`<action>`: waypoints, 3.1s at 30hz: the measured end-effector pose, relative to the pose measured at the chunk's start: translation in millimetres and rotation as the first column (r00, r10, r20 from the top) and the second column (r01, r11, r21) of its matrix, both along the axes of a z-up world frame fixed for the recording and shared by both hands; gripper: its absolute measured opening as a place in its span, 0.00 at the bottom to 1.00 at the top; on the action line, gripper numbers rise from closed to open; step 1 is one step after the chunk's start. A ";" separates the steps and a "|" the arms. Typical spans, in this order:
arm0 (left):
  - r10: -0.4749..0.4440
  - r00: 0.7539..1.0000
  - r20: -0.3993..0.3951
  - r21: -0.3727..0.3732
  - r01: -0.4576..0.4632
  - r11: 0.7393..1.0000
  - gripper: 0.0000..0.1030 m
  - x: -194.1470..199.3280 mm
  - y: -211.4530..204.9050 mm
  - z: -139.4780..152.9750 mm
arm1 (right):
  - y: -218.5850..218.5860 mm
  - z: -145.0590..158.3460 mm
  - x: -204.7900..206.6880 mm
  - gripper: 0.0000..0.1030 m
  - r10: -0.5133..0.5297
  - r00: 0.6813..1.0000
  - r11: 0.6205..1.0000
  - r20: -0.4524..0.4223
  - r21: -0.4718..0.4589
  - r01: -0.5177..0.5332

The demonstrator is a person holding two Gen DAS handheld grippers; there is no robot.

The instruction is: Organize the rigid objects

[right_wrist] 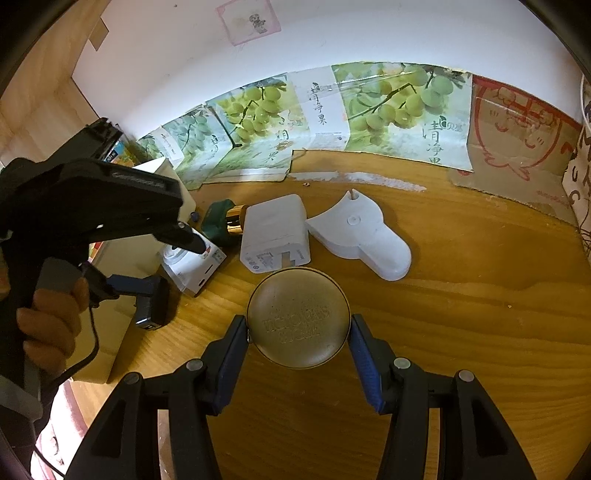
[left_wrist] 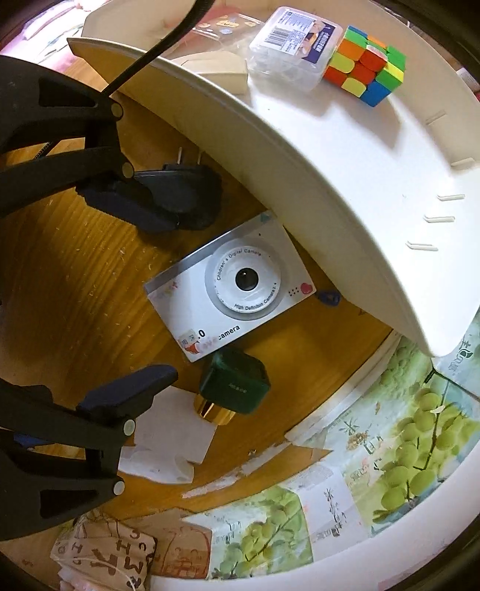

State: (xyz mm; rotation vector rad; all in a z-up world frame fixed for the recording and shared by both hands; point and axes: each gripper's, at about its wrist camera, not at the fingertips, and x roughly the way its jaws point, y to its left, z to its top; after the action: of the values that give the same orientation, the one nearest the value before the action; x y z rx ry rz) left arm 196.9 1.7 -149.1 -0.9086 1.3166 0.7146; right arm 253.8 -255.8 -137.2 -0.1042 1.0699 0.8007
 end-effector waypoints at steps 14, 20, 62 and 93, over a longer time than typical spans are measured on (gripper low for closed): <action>0.039 0.999 -0.022 0.041 -0.039 0.998 0.76 14.0 9.4 -18.1 | -6.9 -3.6 5.3 0.54 -0.021 0.999 1.000 -0.028 0.004 0.021; 0.041 0.998 -0.039 0.055 -0.039 0.998 0.80 15.5 13.1 -25.9 | -5.6 -5.0 5.1 0.53 -0.016 0.999 1.000 -0.034 0.003 0.016; -0.225 0.973 0.046 -0.140 0.230 0.963 0.64 -63.1 -94.5 -32.7 | -20.2 27.9 -80.5 0.53 0.027 0.998 0.999 0.053 -0.041 -0.025; -0.492 0.788 0.371 0.030 0.519 0.854 0.21 -106.9 -65.6 34.6 | 25.4 34.4 -128.0 0.54 -0.076 0.996 0.994 0.049 -0.070 0.079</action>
State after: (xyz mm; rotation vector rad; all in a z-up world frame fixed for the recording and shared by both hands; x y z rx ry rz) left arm 90.1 -63.8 -114.5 -0.6561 1.1755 0.0633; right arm 125.7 -230.4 -102.8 -0.1408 1.0530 0.6869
